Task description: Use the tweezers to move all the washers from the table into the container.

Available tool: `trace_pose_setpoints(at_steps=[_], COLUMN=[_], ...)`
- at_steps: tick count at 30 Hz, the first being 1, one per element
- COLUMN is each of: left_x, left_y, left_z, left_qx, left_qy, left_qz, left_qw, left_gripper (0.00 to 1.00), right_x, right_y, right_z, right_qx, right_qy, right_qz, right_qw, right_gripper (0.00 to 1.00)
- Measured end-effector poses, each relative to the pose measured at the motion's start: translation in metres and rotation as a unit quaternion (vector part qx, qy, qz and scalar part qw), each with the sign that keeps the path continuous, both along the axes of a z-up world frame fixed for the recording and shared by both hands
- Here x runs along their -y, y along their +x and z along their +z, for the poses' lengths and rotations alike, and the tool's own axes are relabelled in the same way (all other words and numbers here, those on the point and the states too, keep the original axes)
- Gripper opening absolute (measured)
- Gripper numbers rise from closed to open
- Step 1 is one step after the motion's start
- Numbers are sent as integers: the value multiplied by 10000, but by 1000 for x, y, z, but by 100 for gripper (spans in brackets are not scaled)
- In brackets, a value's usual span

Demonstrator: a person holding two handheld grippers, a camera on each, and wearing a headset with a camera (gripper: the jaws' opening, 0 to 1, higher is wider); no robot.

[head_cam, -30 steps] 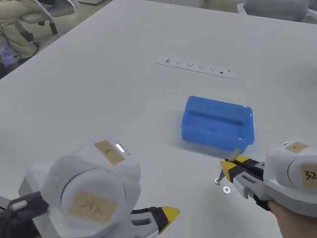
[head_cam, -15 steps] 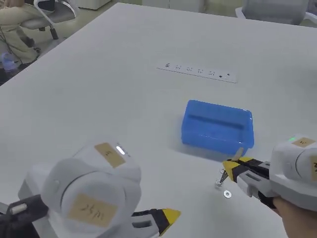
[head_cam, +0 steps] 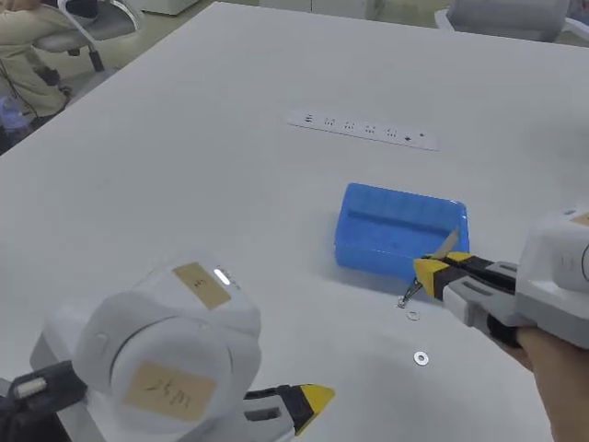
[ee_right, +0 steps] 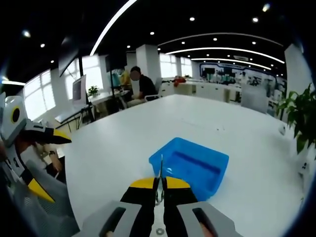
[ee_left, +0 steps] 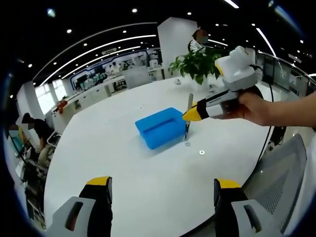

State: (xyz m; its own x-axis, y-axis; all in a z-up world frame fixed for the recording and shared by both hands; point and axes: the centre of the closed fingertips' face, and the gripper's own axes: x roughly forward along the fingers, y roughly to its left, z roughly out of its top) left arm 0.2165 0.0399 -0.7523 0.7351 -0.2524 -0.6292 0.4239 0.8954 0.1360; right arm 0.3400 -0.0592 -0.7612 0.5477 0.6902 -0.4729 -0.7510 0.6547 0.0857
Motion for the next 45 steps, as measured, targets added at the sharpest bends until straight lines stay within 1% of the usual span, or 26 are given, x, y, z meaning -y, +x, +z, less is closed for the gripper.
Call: trace_pose_setpoints(at_steps=[4, 8, 10, 14, 19, 21, 23, 25, 27, 30, 32, 35, 38, 42, 45], left_x=[0, 0, 0, -2, -2, -1, 1, 2, 2, 2, 2, 2, 0, -1, -2], left_y=[0, 0, 0, 0, 0, 0, 0, 1, 3, 5, 6, 6, 7, 9, 12], left_z=[-2, -3, -4, -3, -3, -4, -4, -4, -3, -4, -4, -5, -6, -7, -6], left_qx=[-25, -39, -41, -34, -14, 1, 11, -9, 10, 11, -2, -18, -15, -19, -8], left_qy=[-28, -30, -32, -31, -51, -64, -50, -4, -4, -19, -1, 3, 11, 14, 4], left_qz=[20, 18, 25, 33, 48, 51, 34, 5, 8, 36, 38, 43, 72, 88, 98], left_qw=[10000, 10000, 10000, 10000, 10000, 10000, 10000, 10000, 10000, 10000, 10000, 10000, 10000, 10000, 10000], left_gripper=[86, 86, 86, 86, 87, 87, 87, 87, 86, 86, 86, 86, 86, 86, 85], right_x=[-2, -2, -2, -6, -8, -6, -2, 0, 2, 3, 3, 3, 2, 1, 0], right_y=[1, 4, 6, 16, 36, 46, 56, 64, 72, 79, 82, 84, 84, 83, 83], right_z=[5, 8, 10, 17, 27, 27, 24, 21, 16, 4, -5, -15, -28, -38, -42], right_qx=[14, -25, 3, 95, 339, 440, 489, 436, 419, 419, 392, 308, 167, 80, 77], right_qy=[76, 178, 185, 215, 204, 151, 80, 139, 118, -107, -189, -237, -281, -344, -427], right_qz=[1, -49, -61, -63, -127, -209, -334, -453, -502, -528, -526, -559, -557, -521, -470], right_qw=[10000, 9998, 9998, 9997, 9991, 9987, 9982, 9979, 9978, 9977, 9977, 9977, 9979, 9980, 9979], right_gripper=[1, 1, 1, 1, 1, 1, 1, 1, 1, 1, 1, 1, 1, 1, 1])
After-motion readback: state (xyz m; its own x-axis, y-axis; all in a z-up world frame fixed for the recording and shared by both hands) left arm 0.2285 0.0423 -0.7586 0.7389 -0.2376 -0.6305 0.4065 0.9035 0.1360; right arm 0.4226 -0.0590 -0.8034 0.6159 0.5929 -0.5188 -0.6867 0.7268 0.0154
